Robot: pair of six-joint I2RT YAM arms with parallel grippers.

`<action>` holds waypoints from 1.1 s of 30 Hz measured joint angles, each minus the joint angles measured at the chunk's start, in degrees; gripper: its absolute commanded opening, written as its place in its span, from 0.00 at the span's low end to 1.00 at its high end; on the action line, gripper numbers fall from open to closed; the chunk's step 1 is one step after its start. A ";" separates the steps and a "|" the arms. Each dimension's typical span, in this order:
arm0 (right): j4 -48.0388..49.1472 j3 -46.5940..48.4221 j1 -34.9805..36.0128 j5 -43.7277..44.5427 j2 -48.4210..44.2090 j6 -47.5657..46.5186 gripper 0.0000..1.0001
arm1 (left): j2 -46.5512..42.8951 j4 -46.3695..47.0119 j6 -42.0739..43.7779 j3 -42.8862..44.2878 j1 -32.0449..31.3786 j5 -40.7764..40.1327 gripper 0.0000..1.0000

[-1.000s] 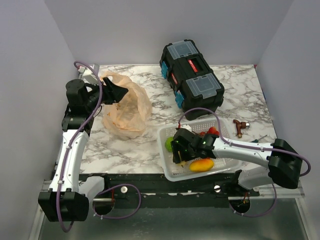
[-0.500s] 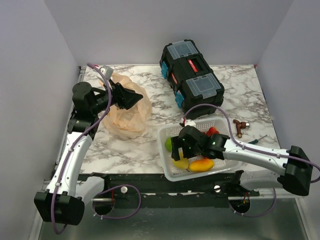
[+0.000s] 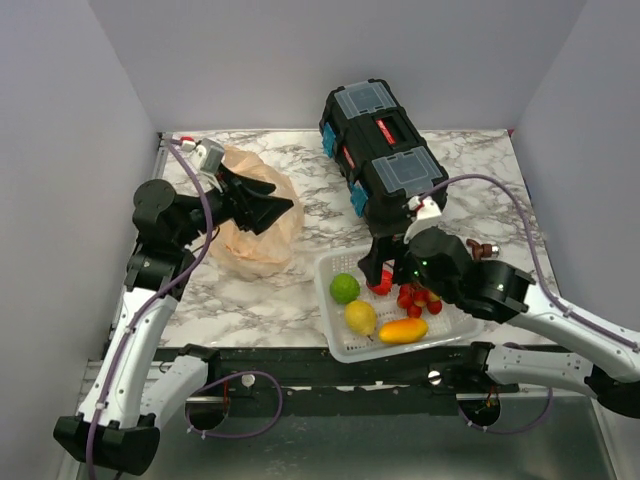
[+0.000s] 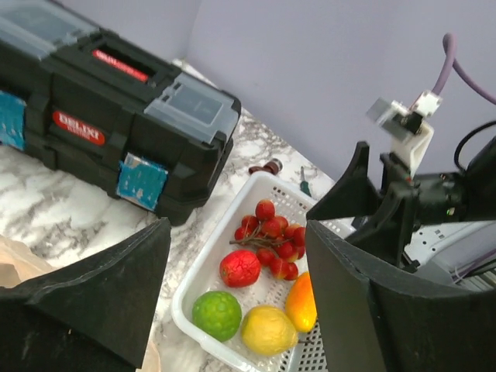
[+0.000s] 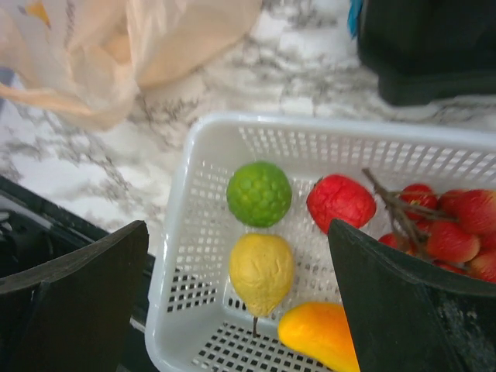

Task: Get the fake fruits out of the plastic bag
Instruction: Reset both arms

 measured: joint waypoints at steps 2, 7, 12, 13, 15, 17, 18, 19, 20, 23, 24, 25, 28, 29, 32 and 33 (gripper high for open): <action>-0.39 2.29 0.00 2.86 -2.01 -1.44 1.00 | -2.03 -0.33 -0.24 1.11 0.00 -0.83 0.77; -0.46 7.10 0.00 9.79 -8.11 -5.53 1.00 | -8.61 -2.08 1.01 5.07 0.00 -6.43 0.83; 1.16 10.75 0.00 16.09 -15.06 -10.88 1.00 | -15.41 -3.43 3.54 7.19 0.00 -14.60 0.87; 1.60 11.56 0.00 17.42 -16.24 -12.00 1.00 | -17.40 -3.50 4.00 7.19 0.00 -16.72 0.88; 2.62 13.42 0.00 19.89 -18.05 -14.01 1.00 | -20.24 -3.28 4.70 7.15 0.00 -19.76 0.90; 3.78 15.04 0.00 21.94 -19.23 -15.89 1.00 | -23.28 -2.86 5.55 6.99 0.00 -23.30 0.92; 4.33 15.61 0.00 22.84 -19.76 -16.74 1.00 | -24.76 -2.56 5.97 6.84 0.00 -25.09 0.92; 4.94 16.02 -0.02 23.58 -20.26 -17.59 1.00 | -25.68 -2.38 6.19 6.69 0.00 -26.10 0.93; 5.57 16.20 0.00 24.26 -20.83 -18.38 1.00 | -26.71 -2.25 6.45 6.54 0.00 -27.43 0.93; 7.15 16.22 0.00 25.46 -22.71 -20.33 1.00 | -28.94 -2.01 7.65 6.19 0.00 -30.99 0.93; 7.69 16.22 0.00 25.77 -23.37 -20.87 1.00 | -29.35 -2.03 7.85 6.16 0.00 -31.71 0.93; 8.31 16.20 0.00 25.94 -24.02 -21.33 1.00 | -29.62 -2.05 8.11 6.16 0.00 -32.37 0.93; 10.10 16.13 -0.02 26.03 -25.88 -22.38 1.00 | -29.97 -2.36 8.85 6.16 0.00 -33.94 0.93; 10.69 16.06 0.00 26.01 -26.58 -22.49 1.00 | -29.99 -2.47 8.98 6.12 0.00 -34.40 0.93; 12.22 15.76 -0.02 26.01 -27.96 -22.53 1.00 | -29.99 -2.95 9.11 5.68 0.00 -34.97 0.93; 12.66 15.61 0.00 26.03 -28.28 -22.47 1.00 | -29.97 -2.99 9.11 5.51 0.00 -35.04 0.93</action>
